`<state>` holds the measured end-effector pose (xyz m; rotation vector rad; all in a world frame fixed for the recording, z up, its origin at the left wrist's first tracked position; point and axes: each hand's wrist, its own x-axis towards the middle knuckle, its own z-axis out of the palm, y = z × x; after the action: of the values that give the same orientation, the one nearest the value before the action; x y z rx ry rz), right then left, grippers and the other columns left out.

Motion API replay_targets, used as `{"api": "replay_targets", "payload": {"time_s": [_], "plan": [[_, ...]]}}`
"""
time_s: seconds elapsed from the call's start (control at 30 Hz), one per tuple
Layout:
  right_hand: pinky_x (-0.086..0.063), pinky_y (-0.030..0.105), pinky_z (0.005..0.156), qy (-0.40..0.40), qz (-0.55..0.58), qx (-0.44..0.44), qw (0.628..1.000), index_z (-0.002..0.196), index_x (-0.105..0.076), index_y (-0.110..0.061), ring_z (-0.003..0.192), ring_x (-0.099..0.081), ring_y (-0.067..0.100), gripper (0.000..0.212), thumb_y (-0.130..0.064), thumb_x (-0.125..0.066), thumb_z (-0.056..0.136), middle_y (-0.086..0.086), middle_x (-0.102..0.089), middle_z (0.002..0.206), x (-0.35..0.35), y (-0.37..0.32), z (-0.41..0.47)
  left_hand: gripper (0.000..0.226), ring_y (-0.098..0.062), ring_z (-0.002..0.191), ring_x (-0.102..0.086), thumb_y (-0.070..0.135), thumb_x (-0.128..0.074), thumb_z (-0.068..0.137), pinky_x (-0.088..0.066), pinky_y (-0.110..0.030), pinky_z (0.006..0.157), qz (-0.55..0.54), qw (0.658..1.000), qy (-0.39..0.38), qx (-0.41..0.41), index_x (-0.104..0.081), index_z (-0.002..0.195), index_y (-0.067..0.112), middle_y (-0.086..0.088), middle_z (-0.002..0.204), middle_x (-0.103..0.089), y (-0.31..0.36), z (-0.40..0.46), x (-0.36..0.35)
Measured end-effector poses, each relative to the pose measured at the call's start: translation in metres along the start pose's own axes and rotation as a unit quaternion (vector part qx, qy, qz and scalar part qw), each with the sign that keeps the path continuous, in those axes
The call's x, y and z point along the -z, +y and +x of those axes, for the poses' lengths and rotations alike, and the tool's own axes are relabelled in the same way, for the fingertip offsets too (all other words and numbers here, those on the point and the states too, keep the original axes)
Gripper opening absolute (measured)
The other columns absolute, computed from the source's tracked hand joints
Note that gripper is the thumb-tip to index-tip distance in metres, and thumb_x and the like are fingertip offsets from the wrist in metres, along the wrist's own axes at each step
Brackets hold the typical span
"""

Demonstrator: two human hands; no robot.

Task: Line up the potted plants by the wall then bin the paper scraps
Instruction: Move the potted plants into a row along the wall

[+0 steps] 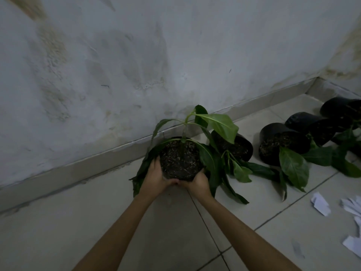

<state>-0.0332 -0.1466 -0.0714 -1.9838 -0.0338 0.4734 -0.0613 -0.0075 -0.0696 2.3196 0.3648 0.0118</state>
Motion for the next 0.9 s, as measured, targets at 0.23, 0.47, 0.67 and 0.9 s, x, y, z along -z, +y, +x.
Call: {"api": "replay_targets", "payload": {"time_s": [0.23, 0.47, 0.67, 0.9], "plan": [[-0.029, 0.013, 0.099, -0.038, -0.02, 0.028, 0.999, 0.145, -0.017, -0.003, 0.136, -0.035, 0.023, 0.102, -0.01, -0.083, 0.066, 0.011, -0.036, 0.147, 0.012, -0.007, 0.022, 0.108, -0.022, 0.144, -0.014, 0.039, -0.072, 0.074, -0.017, -0.028, 0.116, -0.013, 0.997, 0.069, 0.036, -0.001, 0.147, 0.004, -0.012, 0.155, -0.011, -0.003, -0.004, -0.013], [-0.031, 0.034, 0.113, -0.07, -0.009, -0.013, 0.997, 0.146, -0.016, -0.005, 0.138, -0.032, 0.027, 0.101, -0.011, -0.081, 0.069, 0.012, -0.033, 0.149, 0.002, -0.01, 0.042, 0.106, -0.026, 0.143, -0.017, 0.047, -0.066, 0.076, -0.022, -0.032, 0.114, 0.071, 0.993, 0.061, 0.066, -0.002, 0.147, 0.001, -0.014, 0.155, -0.013, -0.001, 0.006, -0.005], [-0.034, 0.038, 0.112, -0.092, 0.007, -0.046, 0.995, 0.146, -0.023, -0.008, 0.137, -0.034, 0.027, 0.092, -0.007, -0.078, 0.071, 0.011, -0.036, 0.147, -0.003, -0.018, 0.037, 0.099, -0.03, 0.143, -0.015, 0.054, -0.048, 0.087, -0.021, -0.038, 0.115, 0.243, 0.964, 0.004, 0.108, 0.007, 0.145, -0.004, -0.019, 0.155, -0.007, 0.012, 0.003, -0.004], [-0.045, 0.032, 0.093, -0.222, -0.169, -0.13, 0.951, 0.14, -0.034, -0.005, 0.102, -0.056, 0.025, 0.06, -0.011, -0.062, 0.087, 0.014, -0.051, 0.128, 0.024, -0.046, 0.009, 0.095, -0.038, 0.136, -0.029, 0.051, -0.048, 0.089, -0.033, -0.046, 0.11, 0.342, 0.914, -0.136, 0.17, 0.003, 0.145, -0.006, -0.025, 0.15, -0.019, 0.05, -0.005, -0.001]]}}
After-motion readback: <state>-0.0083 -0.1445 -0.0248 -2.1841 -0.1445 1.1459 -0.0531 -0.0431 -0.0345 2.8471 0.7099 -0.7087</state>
